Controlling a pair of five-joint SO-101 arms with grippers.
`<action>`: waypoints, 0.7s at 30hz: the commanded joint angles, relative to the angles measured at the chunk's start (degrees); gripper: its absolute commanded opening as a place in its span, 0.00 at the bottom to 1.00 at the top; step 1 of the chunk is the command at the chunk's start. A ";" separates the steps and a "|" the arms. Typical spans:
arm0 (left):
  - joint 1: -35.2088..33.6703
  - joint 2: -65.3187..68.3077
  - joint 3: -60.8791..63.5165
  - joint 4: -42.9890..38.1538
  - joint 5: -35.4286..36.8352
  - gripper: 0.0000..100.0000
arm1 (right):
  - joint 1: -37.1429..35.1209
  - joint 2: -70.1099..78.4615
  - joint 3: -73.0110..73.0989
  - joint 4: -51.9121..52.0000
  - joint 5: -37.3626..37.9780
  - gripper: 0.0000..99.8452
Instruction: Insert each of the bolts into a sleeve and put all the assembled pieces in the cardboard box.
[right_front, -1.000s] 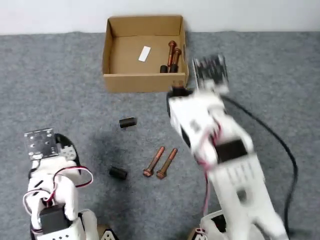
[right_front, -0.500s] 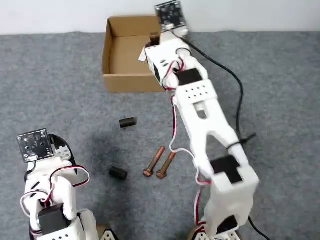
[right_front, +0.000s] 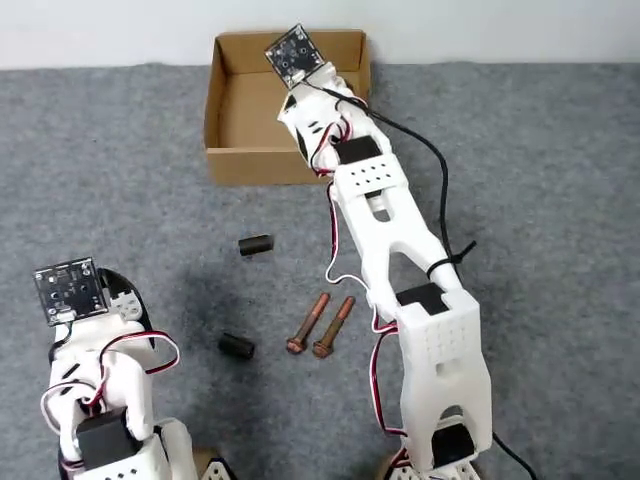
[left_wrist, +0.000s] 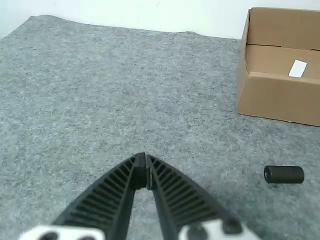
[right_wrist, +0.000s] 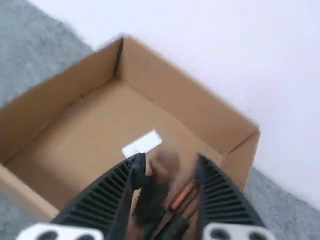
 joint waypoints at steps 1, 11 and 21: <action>-0.44 -0.44 -0.13 -1.58 -0.62 0.00 | 0.13 -1.80 -3.78 -0.92 0.70 0.16; -0.35 -0.44 -0.13 -1.58 -0.62 0.00 | -2.51 -7.78 -4.04 13.32 0.35 0.06; -0.35 -0.44 -0.04 -1.49 -0.62 0.00 | -4.97 -14.99 -4.04 39.16 -1.41 0.01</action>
